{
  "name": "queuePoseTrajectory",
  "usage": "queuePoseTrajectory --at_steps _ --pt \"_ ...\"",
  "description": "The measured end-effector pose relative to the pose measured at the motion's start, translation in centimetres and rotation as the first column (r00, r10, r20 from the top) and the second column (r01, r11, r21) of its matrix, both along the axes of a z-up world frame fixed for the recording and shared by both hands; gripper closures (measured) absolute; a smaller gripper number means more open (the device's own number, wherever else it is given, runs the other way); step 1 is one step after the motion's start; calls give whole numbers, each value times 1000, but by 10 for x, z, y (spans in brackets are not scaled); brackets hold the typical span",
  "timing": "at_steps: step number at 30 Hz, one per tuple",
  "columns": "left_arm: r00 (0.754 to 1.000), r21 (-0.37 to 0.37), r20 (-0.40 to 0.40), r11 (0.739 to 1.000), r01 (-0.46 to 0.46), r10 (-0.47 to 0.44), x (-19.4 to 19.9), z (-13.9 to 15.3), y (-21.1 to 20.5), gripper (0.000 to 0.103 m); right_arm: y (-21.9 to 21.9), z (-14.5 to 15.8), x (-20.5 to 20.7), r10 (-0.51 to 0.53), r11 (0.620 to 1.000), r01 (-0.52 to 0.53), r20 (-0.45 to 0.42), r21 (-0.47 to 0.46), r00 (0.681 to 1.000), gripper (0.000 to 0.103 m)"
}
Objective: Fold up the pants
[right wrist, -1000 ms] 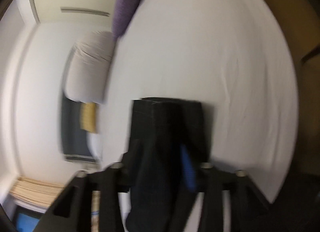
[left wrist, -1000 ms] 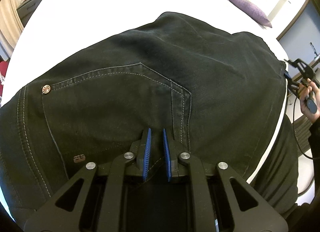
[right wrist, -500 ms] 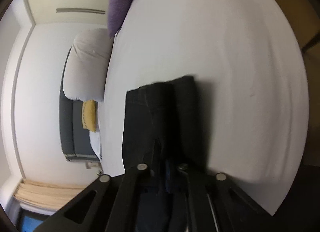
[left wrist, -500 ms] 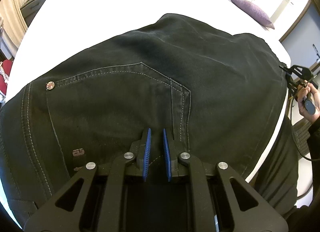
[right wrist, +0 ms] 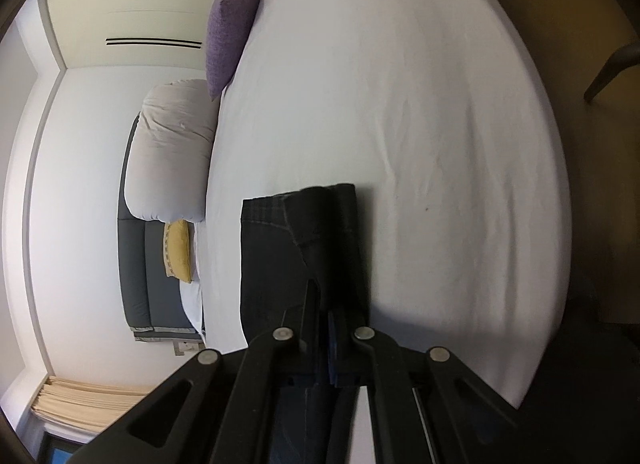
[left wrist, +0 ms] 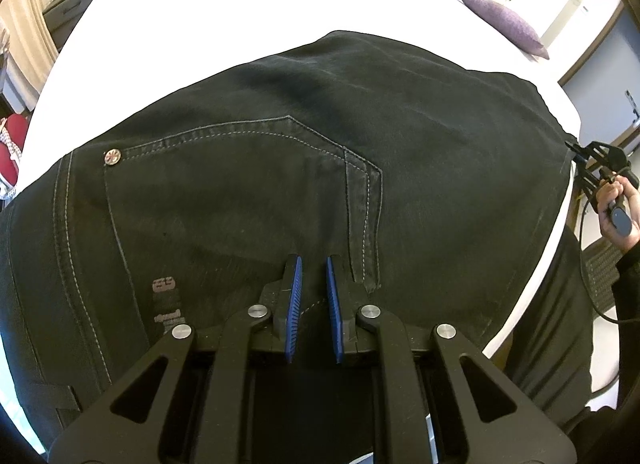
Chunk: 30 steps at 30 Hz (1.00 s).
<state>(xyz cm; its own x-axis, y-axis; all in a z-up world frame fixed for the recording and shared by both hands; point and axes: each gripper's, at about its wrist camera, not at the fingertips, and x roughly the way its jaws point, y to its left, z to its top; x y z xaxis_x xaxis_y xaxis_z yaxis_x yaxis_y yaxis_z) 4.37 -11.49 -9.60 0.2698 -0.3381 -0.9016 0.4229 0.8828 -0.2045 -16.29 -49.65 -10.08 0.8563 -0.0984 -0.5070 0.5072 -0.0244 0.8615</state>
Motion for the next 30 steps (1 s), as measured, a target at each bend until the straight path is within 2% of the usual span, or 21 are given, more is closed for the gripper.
queuePoseTrajectory --at_steps 6,9,13,21,25,26,28,29,30 --pt "1000 -21 2 1000 -7 7 -5 0 6 91 -3 -15 -6 19 998 -22 52 62 998 99" --pt "1000 -26 6 1000 -8 8 -6 1 11 91 -5 -23 -15 -15 995 5 99 100 995 99" --pt "1000 -29 9 1000 -11 11 -7 1 14 91 -6 -16 -14 5 1000 -7 49 29 999 100" --pt "1000 -25 12 1000 -13 13 -7 2 15 91 -17 -9 -17 -17 1000 17 -10 -12 1000 100" --pt "1000 -25 20 999 -20 20 -8 2 14 91 -19 -14 -23 -4 1000 3 -11 -16 1000 103" --pt "1000 -28 22 999 -21 22 -9 2 14 91 -19 -13 -26 -4 1000 3 -13 -15 1000 102" --pt "999 -32 22 999 -24 25 -10 3 14 91 -15 -3 -38 -32 999 28 -78 -44 996 84" --pt "999 -35 23 999 -26 27 -10 3 16 91 -13 4 -42 -52 996 44 -109 -74 993 66" --pt "999 -36 24 999 -27 27 -10 3 16 91 -10 11 -43 -57 994 46 -114 -95 992 61"
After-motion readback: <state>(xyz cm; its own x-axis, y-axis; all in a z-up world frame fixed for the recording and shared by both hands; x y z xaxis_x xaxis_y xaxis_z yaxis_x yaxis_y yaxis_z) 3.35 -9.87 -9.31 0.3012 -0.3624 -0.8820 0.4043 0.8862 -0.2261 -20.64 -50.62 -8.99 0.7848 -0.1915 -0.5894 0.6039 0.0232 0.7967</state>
